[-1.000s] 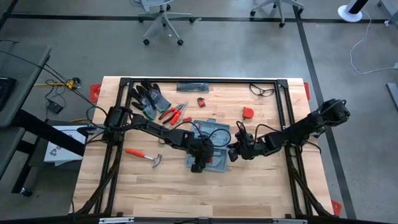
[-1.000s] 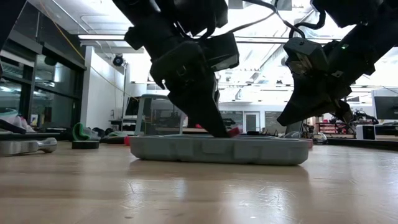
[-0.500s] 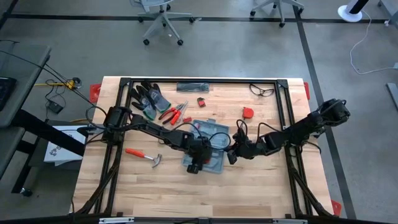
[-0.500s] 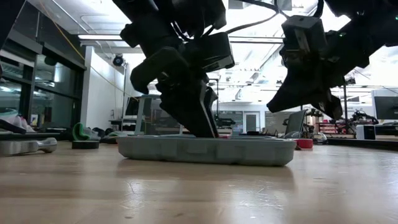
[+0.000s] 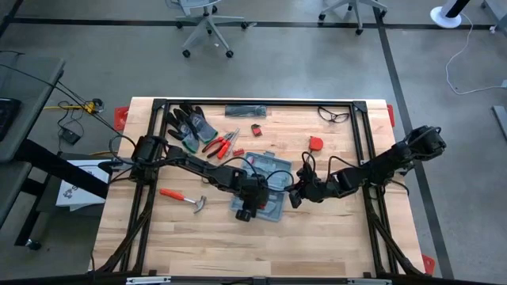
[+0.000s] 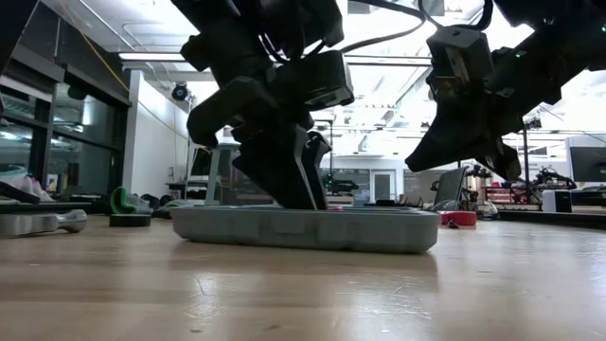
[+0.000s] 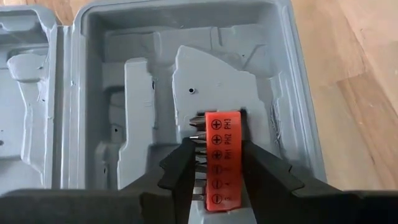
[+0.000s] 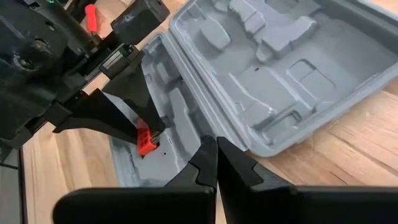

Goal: Prefit tool cases
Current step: Put the bottom screwdriver bit set into the gray prefit tool case

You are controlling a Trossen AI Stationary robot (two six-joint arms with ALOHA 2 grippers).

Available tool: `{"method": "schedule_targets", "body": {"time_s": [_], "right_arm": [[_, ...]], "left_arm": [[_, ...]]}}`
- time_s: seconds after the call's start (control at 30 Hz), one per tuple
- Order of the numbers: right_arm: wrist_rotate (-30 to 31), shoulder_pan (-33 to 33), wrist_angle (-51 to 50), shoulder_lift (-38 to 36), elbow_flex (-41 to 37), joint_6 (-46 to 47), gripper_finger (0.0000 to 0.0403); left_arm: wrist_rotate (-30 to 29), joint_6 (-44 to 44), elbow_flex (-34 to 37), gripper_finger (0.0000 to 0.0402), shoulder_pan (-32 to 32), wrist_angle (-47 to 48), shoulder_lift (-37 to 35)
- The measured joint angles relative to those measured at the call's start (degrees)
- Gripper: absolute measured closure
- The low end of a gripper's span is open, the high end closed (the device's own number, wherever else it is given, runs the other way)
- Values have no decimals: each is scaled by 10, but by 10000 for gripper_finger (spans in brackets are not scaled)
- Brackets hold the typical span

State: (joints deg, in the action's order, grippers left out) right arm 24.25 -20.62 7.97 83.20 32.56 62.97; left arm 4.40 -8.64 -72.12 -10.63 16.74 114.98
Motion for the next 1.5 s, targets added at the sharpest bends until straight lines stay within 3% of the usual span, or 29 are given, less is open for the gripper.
{"method": "schedule_targets", "body": {"time_s": [0.5,1.03,1.5], "right_arm": [[1,0,-1,0,0,0,403],[-11,0,-23,0,0,0,403],[-28,1,-30,0,0,0,403]], "left_arm": [[1,-5,-26,276,1,61,1],[39,-6,-26,216,4,87,1],[78,-21,-26,199,33,131,-43]]}}
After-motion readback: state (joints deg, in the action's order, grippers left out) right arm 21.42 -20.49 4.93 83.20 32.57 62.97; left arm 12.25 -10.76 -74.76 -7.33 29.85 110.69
